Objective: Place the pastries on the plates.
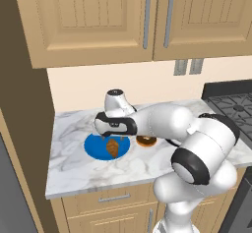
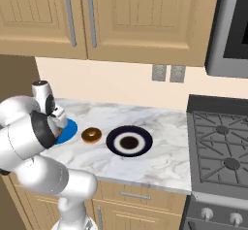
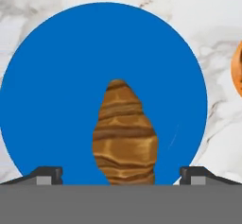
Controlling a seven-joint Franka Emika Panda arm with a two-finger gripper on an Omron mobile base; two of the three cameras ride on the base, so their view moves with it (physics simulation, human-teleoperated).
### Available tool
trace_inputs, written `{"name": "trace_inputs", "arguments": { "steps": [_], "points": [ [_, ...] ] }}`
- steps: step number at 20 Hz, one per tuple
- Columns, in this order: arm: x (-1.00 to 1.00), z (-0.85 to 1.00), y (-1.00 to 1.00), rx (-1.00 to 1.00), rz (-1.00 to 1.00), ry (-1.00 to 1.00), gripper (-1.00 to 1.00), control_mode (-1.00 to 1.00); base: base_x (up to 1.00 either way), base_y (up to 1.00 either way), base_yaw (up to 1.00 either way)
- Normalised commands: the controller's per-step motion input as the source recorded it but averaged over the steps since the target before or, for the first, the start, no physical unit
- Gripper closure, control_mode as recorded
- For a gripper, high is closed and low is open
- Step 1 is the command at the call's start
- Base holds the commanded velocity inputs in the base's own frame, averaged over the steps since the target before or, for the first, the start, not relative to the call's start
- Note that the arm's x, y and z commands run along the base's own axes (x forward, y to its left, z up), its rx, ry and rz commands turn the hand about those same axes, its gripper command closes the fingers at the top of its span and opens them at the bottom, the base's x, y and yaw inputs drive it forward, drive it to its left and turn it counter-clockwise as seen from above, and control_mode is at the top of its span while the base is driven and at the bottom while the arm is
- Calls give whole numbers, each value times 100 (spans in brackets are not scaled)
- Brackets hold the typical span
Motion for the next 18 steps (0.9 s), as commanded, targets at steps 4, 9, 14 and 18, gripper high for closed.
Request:
{"name": "trace_inputs", "arguments": {
  "steps": [4, 9, 14, 18],
  "points": [
    [-3, 10, -33, -13, -11, 0, -100, -100, 0, 0, 0],
    [0, 22, -67, -6, -3, 0, -100, -100, 0, 0, 0],
    [-4, 33, -71, -1, 2, 0, -100, -100, 0, 0, 0],
    [-1, 10, -58, 0, 6, 0, -100, -100, 0, 0, 0]
  ]
}}
